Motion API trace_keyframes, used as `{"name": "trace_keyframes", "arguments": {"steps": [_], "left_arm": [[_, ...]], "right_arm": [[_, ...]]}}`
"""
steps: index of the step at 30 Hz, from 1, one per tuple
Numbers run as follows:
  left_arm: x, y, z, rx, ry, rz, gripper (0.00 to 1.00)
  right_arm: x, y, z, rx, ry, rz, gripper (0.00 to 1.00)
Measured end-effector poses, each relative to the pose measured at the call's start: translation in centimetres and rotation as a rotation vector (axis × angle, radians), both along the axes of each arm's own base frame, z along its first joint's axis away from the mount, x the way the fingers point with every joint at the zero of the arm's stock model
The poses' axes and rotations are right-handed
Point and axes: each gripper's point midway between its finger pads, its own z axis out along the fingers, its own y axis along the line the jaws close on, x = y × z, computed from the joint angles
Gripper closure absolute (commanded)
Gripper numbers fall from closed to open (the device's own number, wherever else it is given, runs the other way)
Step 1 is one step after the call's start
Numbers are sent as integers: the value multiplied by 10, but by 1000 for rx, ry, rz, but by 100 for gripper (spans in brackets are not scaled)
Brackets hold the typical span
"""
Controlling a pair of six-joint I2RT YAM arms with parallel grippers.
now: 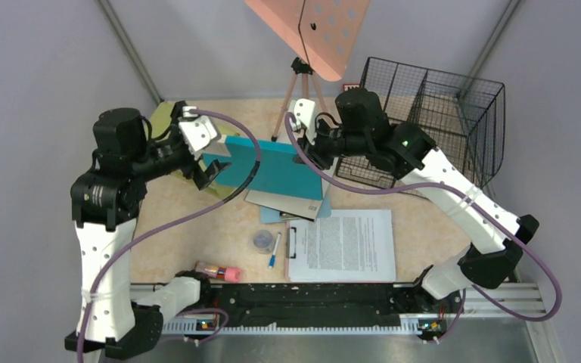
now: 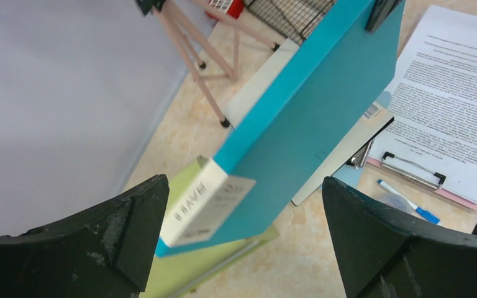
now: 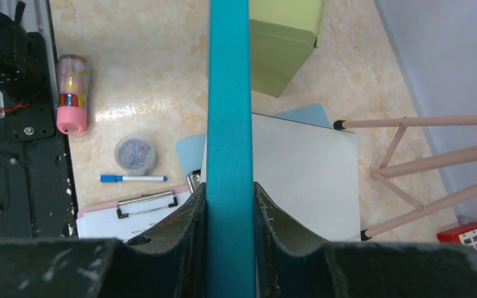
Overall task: Organize the desk
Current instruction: Pick up the folder from the center of the board.
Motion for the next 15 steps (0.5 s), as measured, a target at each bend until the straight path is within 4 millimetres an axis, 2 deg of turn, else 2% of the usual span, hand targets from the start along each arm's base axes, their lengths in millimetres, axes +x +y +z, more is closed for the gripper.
{"name": "trace_keyframes", "arguments": {"steps": [4, 8, 11, 15], "left_arm": [[4, -30, 3, 77, -41, -133, 1], [6, -61, -17, 160, -15, -248, 3], [14, -72, -30, 195, 11, -277, 4], [22, -76, -51, 212, 39, -277, 3]], "right_arm": [[-3, -2, -2, -11, -2, 25, 100], [1, -8, -5, -27, 2, 16, 100], [4, -10, -4, -22, 0, 8, 100], [11, -15, -8, -21, 7, -11, 100]]}}
